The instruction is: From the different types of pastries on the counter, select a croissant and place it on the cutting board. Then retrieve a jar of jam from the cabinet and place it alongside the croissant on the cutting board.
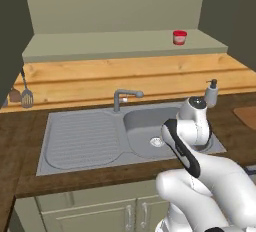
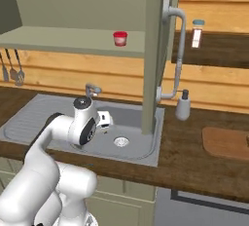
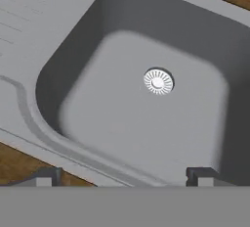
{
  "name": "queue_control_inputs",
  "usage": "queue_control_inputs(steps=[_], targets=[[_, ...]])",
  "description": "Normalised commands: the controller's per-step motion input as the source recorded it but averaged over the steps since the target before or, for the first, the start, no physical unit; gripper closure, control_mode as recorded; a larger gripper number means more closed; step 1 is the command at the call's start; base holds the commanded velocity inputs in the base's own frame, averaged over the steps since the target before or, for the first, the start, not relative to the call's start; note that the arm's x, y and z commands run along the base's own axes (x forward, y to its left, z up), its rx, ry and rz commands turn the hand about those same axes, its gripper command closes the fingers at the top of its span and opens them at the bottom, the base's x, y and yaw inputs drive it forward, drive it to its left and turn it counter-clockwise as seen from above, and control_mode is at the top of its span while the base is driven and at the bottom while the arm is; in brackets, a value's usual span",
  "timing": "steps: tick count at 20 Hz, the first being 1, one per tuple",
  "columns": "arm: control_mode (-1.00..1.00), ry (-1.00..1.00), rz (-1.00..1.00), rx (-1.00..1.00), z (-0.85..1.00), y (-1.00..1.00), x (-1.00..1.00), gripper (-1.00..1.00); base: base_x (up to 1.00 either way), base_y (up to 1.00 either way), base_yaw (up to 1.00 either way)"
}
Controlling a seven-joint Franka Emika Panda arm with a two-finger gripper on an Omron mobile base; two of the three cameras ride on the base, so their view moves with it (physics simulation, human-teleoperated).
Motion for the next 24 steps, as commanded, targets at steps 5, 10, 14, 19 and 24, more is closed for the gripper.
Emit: queue_control_inputs(steps=[5,10,14,19,24], targets=[[1.00,0.00,0.00,0.00,0.00,0.00,0.00,-1.00,1.00,-0.27,0.00],[-1.00,0.00,0.00,0.00,0.20,-0.07,0.31,-1.00,0.60,-0.13,0.00],[-1.00,0.00,0.03,0.00,0.98,-0.10,0.31,-1.00,0.00,0.00,0.00],[-1.00,-0.02,0.00,-0.02,0.94,-0.01,0.12,-1.00,0.00,0.00,0.00],[-1.00,-0.26,-0.05,-0.11,0.46,0.02,-0.54,-1.00,0.00,0.00,0.00]])
